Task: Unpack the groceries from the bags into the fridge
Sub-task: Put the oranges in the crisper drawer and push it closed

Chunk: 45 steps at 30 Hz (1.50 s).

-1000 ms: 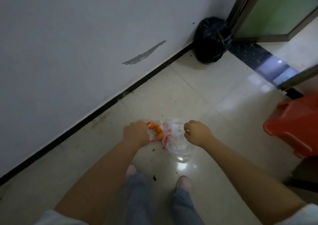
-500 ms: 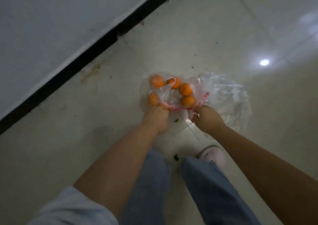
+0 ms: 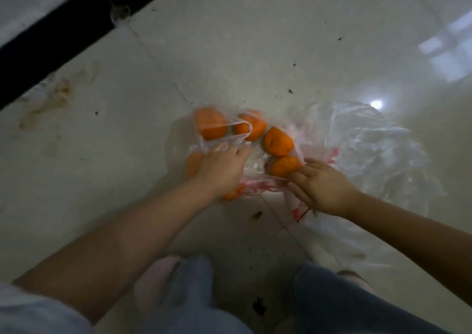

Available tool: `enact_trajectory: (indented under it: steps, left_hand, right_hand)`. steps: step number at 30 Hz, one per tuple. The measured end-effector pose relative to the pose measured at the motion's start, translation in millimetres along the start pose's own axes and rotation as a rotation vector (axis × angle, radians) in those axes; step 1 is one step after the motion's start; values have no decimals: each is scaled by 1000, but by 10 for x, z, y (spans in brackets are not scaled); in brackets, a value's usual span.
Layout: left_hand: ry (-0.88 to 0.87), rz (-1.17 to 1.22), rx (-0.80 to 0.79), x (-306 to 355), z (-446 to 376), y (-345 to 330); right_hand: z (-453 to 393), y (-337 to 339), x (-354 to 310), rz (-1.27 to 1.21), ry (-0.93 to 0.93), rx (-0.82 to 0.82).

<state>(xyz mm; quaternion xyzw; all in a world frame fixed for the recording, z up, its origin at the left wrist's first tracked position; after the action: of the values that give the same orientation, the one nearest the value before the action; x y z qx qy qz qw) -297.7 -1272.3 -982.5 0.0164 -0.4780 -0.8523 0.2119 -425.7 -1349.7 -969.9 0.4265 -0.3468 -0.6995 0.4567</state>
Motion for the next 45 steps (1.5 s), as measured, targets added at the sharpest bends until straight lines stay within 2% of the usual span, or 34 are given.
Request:
enact_trajectory:
  steps: [1, 5, 8, 10, 12, 16, 21, 23, 26, 29, 31, 34, 40, 45]
  left_hand:
    - [16, -4, 1, -42, -3, 3]
    - [110, -11, -192, -187, 111, -189]
    - [135, -39, -309, -226, 208, -300]
    - [160, -14, -292, -236, 228, -305]
    - [149, -51, -191, -219, 270, -293]
    - [63, -69, 71, -286, 354, -303]
    - [25, 78, 58, -295, 291, -370]
    - [3, 89, 79, -268, 285, -374]
    - [-74, 167, 80, -113, 274, -332]
    - [40, 189, 25, -89, 175, -333]
    - [69, 178, -5, -23, 116, -343]
    - [105, 164, -82, 67, 32, -393]
    - [175, 266, -158, 84, -3, -532]
    - [241, 331, -67, 5, 19, -439]
  right_hand:
    - [5, -1, 12, -49, -3, -25]
    - [45, -128, 103, -329, -258, -208]
    - [-11, -178, 168, -356, -431, -149]
    - [-63, -218, 178, -294, -473, -149]
    - [-140, -165, 133, -135, -427, -97]
    - [-268, -24, -70, 136, -128, 124]
    - [-337, -152, -152, 176, -28, 70]
    - [-350, -236, -162, 185, -36, 3]
    - [-358, -239, -168, 209, -122, 2]
    - [-385, -260, -204, 223, -178, -97]
    - [-379, -238, -202, 256, -243, -61]
    - [-373, -290, -201, 292, -287, -117]
    - [-301, -387, -91, 166, -314, -55]
    - [-135, -352, 17, -65, -359, 21]
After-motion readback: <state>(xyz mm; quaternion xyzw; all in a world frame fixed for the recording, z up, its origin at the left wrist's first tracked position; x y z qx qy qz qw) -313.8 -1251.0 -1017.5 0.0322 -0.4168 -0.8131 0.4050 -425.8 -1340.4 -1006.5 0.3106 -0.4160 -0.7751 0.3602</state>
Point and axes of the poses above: each hand's wrist, its own z-axis away from the middle knuckle, its own y-axis out of the back of the hand, x = y × z, the point moved 6 cm from there along -z, towards the middle knuckle, and after that the axes turned 1 degree about y, right-handed, at the moved point
